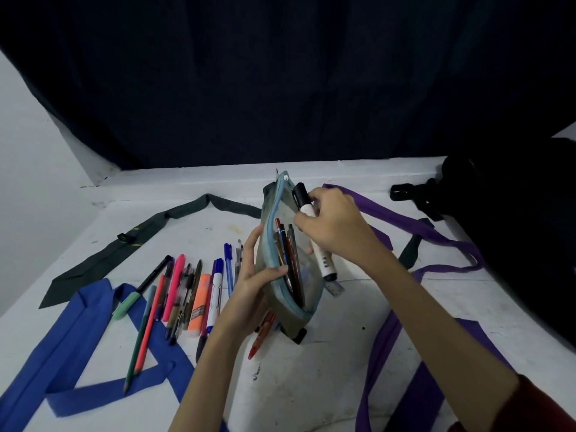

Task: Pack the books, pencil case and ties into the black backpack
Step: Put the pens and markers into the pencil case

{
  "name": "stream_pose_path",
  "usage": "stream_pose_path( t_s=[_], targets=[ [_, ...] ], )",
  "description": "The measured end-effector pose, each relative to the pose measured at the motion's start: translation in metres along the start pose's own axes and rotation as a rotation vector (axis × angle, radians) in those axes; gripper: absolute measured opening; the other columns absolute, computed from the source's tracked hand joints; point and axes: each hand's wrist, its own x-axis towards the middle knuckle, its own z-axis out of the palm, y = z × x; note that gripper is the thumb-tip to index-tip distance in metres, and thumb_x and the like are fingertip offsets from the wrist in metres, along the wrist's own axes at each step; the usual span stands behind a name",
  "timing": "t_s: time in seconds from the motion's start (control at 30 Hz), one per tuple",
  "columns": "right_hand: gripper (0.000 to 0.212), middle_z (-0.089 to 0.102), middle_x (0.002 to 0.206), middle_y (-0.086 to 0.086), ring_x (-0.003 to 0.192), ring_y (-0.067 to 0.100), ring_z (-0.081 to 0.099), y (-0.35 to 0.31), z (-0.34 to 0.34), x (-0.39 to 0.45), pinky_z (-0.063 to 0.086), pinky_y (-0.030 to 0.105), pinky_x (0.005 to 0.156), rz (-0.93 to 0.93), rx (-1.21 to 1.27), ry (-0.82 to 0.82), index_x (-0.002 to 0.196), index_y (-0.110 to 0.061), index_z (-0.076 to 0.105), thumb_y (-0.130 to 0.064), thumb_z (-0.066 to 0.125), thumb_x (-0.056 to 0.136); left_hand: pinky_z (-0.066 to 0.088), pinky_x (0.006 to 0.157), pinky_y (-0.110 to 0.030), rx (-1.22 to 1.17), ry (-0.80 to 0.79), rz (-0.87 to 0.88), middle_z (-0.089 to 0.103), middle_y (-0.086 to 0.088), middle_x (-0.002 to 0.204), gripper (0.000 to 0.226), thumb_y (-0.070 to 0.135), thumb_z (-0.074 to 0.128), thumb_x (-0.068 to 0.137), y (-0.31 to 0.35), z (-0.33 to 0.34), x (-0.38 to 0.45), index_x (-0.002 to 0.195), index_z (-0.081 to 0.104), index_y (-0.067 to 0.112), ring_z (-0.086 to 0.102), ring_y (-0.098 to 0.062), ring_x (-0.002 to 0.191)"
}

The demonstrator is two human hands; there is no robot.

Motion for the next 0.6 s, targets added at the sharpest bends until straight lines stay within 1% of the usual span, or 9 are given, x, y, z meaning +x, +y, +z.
stream_pose_path(
  t_s=[0.07,0.17,0.27,0.33,0.4,0.43,0.5,0.57,0.6],
  targets=[
    [0.022,0.062,0.085,0.013,0.075,0.030,0.066,0.001,0.005,-0.001,0.057,0.042,0.069,0.003,-0.010,-0.019,0.100,-0.003,0.056,-0.019,0.061,0.086,0.057,0.076,-0.033,-0.007,0.002,0.006,0.069,0.011,0.105,0.080,0.006,0.057,0.071,0.000,0.000,0.000,0.140,0.029,0.036,0.067,-0.015,0.099],
    [0.034,0.063,0.097,0.010,0.096,0.022,0.056,0.003,0.014,-0.001,0.049,0.034,0.078,0.001,-0.091,-0.001,0.113,-0.006,0.055,-0.026,0.064,0.086,0.058,0.076,-0.032,-0.012,0.017,0.005,0.070,0.014,0.099,0.079,0.007,0.057,0.071,-0.002,-0.002,0.002,0.138,0.031,0.037,0.068,-0.012,0.093],
    [0.038,0.064,0.101,0.009,0.104,0.023,0.052,0.006,0.020,0.002,0.044,0.032,0.079,-0.011,-0.143,0.021,0.115,-0.006,0.055,-0.031,0.063,0.088,0.058,0.078,-0.036,-0.049,0.011,-0.018,0.070,0.007,0.103,0.076,0.006,0.057,0.071,-0.003,-0.004,0.001,0.136,0.034,0.038,0.069,-0.018,0.093],
    [0.035,0.067,0.100,0.009,0.099,0.021,0.054,0.005,0.018,0.002,0.042,0.025,0.076,-0.051,-0.156,0.066,0.116,-0.008,0.057,-0.031,0.060,0.090,0.057,0.081,-0.042,-0.055,0.017,-0.035,0.065,0.000,0.111,0.076,0.008,0.058,0.069,-0.001,-0.006,0.000,0.134,0.036,0.040,0.069,-0.020,0.093],
    [0.026,0.069,0.085,0.004,0.074,0.007,0.055,0.004,0.010,-0.001,0.040,0.011,0.067,-0.115,-0.090,0.166,0.110,-0.008,0.063,-0.026,0.060,0.090,0.052,0.088,-0.050,-0.066,0.043,-0.031,0.054,-0.006,0.125,0.078,0.009,0.062,0.067,0.002,-0.011,-0.001,0.134,0.038,0.040,0.066,-0.025,0.100],
    [0.020,0.068,0.075,0.000,0.064,0.004,0.054,0.004,0.007,-0.003,0.042,0.010,0.064,-0.134,-0.031,0.227,0.103,-0.008,0.065,-0.022,0.062,0.090,0.051,0.090,-0.052,-0.081,0.060,-0.024,0.049,-0.009,0.131,0.080,0.009,0.065,0.065,0.003,-0.015,-0.001,0.134,0.039,0.040,0.064,-0.028,0.103],
    [0.009,0.063,0.063,-0.003,0.055,0.007,0.054,0.010,0.004,-0.003,0.046,0.017,0.061,-0.129,0.059,0.318,0.090,-0.009,0.067,-0.016,0.063,0.087,0.052,0.088,-0.053,-0.112,0.083,-0.007,0.044,-0.012,0.136,0.083,0.007,0.068,0.064,0.007,-0.026,-0.001,0.135,0.041,0.039,0.063,-0.033,0.105],
    [0.007,0.061,0.061,-0.001,0.052,0.006,0.051,0.022,0.010,-0.004,0.040,0.011,0.053,-0.076,0.060,0.319,0.080,-0.012,0.064,-0.015,0.062,0.087,0.053,0.082,-0.054,-0.102,0.098,0.006,0.045,-0.012,0.134,0.081,0.008,0.065,0.066,0.014,-0.038,-0.004,0.136,0.039,0.041,0.065,-0.034,0.100],
    [0.009,0.060,0.061,-0.002,0.052,0.005,0.050,0.030,0.015,-0.005,0.037,0.009,0.052,-0.037,0.034,0.273,0.078,-0.014,0.062,-0.015,0.062,0.087,0.053,0.081,-0.054,-0.081,0.113,0.011,0.046,-0.010,0.133,0.079,0.009,0.063,0.068,0.017,-0.044,-0.005,0.136,0.038,0.042,0.066,-0.033,0.098]
  ],
)
